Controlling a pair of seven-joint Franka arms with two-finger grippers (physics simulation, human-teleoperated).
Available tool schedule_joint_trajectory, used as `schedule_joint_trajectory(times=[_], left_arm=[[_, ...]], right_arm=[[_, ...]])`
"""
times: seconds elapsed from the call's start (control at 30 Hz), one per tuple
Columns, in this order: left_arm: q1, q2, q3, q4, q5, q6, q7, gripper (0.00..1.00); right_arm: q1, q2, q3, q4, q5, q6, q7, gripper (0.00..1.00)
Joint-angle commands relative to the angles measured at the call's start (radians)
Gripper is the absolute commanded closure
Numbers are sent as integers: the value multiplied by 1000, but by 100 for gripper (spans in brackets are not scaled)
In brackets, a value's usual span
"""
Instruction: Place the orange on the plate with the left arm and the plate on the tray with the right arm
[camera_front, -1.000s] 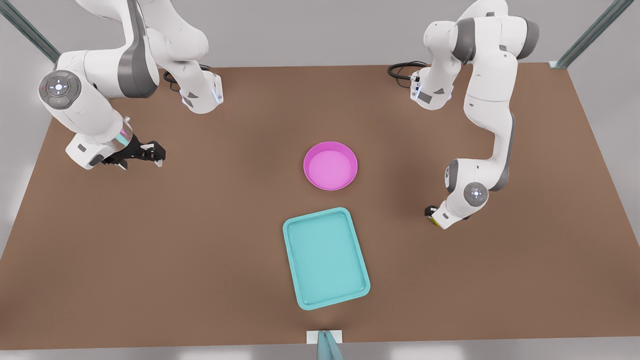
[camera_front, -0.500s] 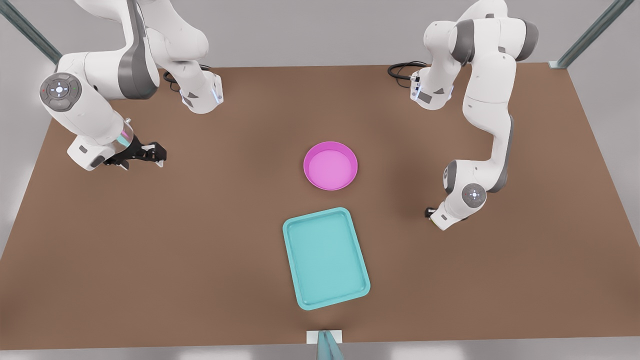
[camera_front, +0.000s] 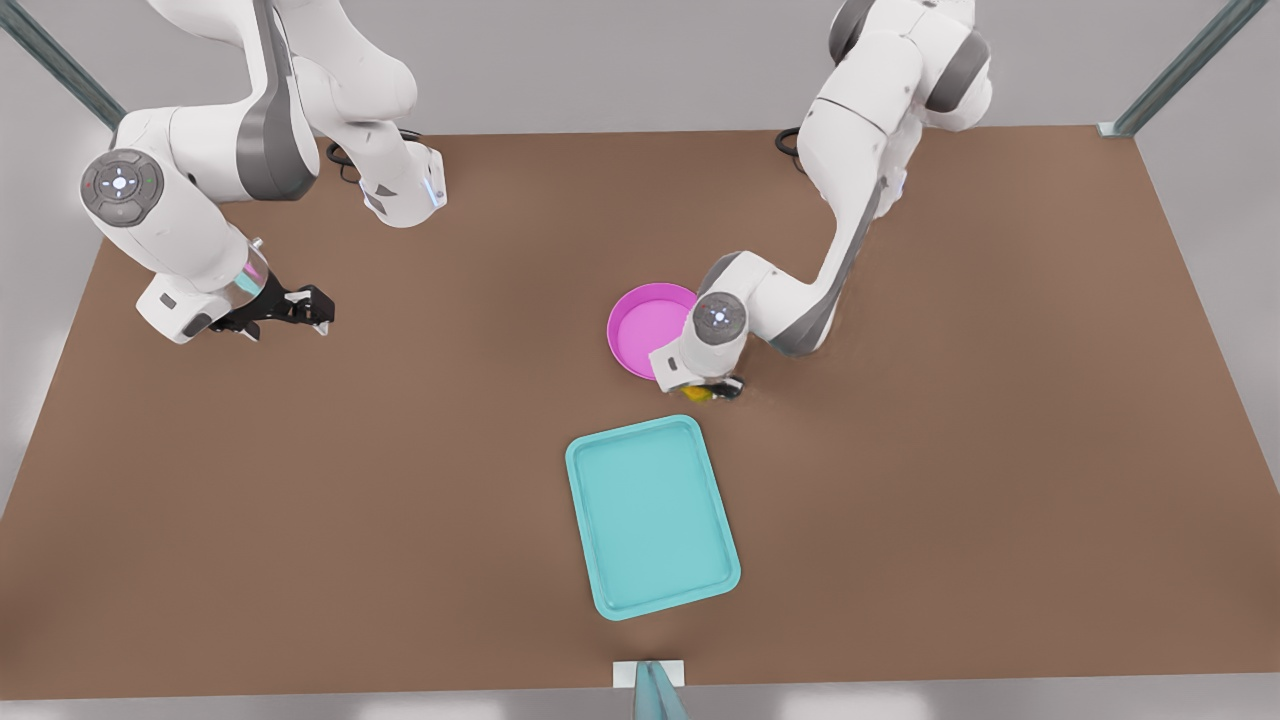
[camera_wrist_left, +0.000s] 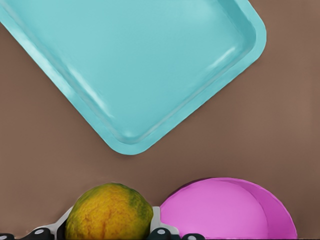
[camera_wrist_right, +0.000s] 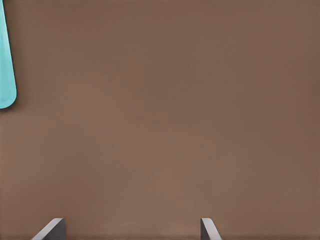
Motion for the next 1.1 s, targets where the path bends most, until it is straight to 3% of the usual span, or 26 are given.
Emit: schedule_joint_trajectory(times=[0.0, 0.17, 0.23, 0.33, 0.4, 0.43, 0.5, 0.53, 0.57, 0.6, 0.63, 0.67, 0.7, 0.8, 0.93, 1.07], left_arm=[[-71, 51, -2, 43, -39, -234, -637, 31], [-74, 78, -7, 34, -25, -221, -619, 31], [-76, 80, -8, 17, -25, -249, -623, 0], [-76, 42, -5, 34, -34, -380, -613, 0], [39, -73, 148, 229, -111, -778, -409, 0], [50, -86, 353, 330, -114, -964, -242, 0], [51, -86, 684, 398, -152, -988, 53, 0], [57, -87, 789, 414, -192, -985, 149, 0], [61, -86, 803, 428, -192, -985, 168, 0], [174, -118, 710, 450, -192, -984, 168, 0], [407, -200, 403, 436, -122, -900, 167, 0], [543, -344, 135, 262, 79, -652, 164, 0], [570, -431, 85, 136, 95, -446, 171, 0], [571, -428, 82, 160, 96, -562, 154, 0], [570, -403, 84, 166, 96, -580, 167, 0], [561, -394, 78, 168, 96, -583, 168, 0]], right_arm=[[0, -1, -2, 0, 1, 1, 1, 0], [0, 6, -1, 2, 1, 1, 3, 0], [0, 6, -1, 2, 1, 1, 3, 0], [0, 6, -1, 0, 8, 1, 3, 0], [0, 9, -1, -4, 10, -1, 3, 0], [2, 36, -1, -4, 48, 1, 12, 0], [14, 122, 1, -9, 139, 39, 50, 0], [23, 173, 7, -27, 174, 91, 50, 0], [64, 190, 7, -75, 223, 200, 52, 0], [110, 190, 9, -118, 225, 277, 108, 0], [146, 182, 9, -163, 228, 346, 139, 0], [155, 179, 10, -228, 264, 427, 139, 0], [196, 151, 12, -356, 314, 592, 138, 0], [308, 113, 58, -523, 465, 786, 119, 0], [448, 245, 68, -510, 561, 875, 109, 0], [449, 371, 148, -458, 567, 962, 107, 0]])
